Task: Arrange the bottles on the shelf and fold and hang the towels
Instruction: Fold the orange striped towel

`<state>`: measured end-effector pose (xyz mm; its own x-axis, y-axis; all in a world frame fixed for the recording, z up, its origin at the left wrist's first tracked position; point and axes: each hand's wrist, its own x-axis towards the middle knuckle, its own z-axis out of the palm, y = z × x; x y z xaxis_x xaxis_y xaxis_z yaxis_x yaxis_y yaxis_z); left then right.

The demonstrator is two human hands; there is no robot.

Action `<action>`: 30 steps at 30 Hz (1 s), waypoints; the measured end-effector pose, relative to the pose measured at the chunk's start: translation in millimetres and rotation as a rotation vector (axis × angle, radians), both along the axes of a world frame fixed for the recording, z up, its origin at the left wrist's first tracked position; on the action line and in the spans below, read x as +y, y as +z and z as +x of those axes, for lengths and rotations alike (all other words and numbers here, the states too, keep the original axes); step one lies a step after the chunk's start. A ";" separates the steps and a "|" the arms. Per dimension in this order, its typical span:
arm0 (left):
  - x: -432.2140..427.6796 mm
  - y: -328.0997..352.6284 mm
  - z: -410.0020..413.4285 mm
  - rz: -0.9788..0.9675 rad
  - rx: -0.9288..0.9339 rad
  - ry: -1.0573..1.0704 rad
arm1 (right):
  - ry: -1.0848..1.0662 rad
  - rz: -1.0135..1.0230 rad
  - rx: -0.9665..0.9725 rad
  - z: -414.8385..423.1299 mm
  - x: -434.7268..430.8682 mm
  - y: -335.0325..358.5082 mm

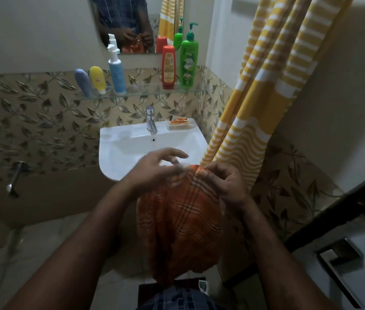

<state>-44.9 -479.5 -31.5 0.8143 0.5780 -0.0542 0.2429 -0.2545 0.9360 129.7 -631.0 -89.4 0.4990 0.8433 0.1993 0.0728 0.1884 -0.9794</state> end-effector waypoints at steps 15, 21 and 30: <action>-1.3 -14.3 -5.2 0.132 -0.075 0.305 | 0.055 -0.196 -0.051 24.0 -32.6 -21.1; -7.8 -24.4 -6.1 -0.005 0.005 0.023 | -0.023 -0.022 -0.080 7.4 -14.3 1.9; -27.6 -28.9 6.3 0.080 -0.170 0.102 | -0.024 -0.122 -0.246 7.0 -2.0 -5.8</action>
<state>-38.6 -507.1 -60.4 0.7449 0.6547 0.1284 0.1118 -0.3122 0.9434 136.8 -633.0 -95.3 0.4682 0.8570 0.2152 0.3146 0.0659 -0.9469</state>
